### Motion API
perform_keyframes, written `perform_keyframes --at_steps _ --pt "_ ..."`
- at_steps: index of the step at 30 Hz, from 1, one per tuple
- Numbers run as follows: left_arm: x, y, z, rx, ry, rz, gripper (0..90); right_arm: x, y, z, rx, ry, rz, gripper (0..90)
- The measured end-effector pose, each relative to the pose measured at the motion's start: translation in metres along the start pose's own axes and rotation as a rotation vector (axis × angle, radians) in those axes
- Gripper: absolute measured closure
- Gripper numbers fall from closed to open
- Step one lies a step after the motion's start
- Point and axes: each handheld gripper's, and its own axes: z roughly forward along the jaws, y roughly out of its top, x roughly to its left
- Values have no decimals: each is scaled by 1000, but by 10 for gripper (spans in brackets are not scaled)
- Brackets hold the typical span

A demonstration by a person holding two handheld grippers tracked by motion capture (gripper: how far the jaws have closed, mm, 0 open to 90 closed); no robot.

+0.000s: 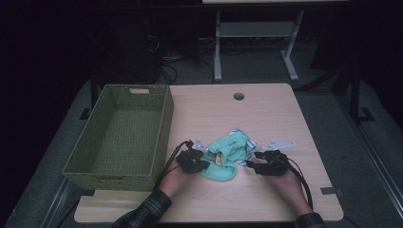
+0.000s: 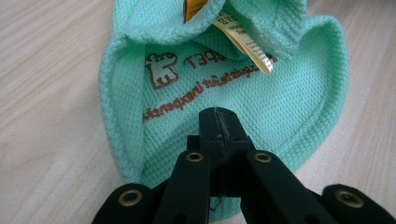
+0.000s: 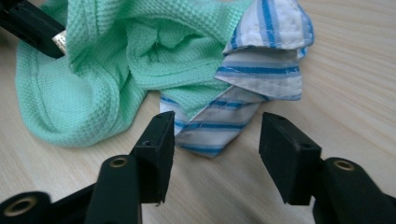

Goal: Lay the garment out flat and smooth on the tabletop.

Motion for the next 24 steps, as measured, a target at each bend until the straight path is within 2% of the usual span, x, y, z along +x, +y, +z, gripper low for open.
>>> perform_keyframes --at_steps 5,9,10,11,15,17,18,22,23,24 --pt "2 0 0 0 -14 -9 895 1 0 3 3 2 -2 503" --pt "1 0 0 -1 -10 -8 895 4 -1 6 13 0 -7 564" --pt "1 0 0 -2 -7 -10 895 4 -1 7 16 -5 -23 583" --pt "1 0 0 -2 -6 -8 895 5 -1 7 13 -12 -23 609" --pt "1 0 0 3 -8 -1 895 7 -2 7 11 -51 -74 746" --pt "2 0 0 2 -14 -3 895 6 -2 7 11 -45 -80 856" --pt "2 0 0 3 -16 -2 895 6 -2 7 10 -43 -81 878" --pt "2 1 0 4 -18 -1 895 3 0 8 16 -38 -76 892" --pt "2 0 0 4 -19 -2 895 2 0 8 17 -34 -70 884" --pt "2 0 0 4 -19 -3 895 2 1 8 17 -34 -62 836"
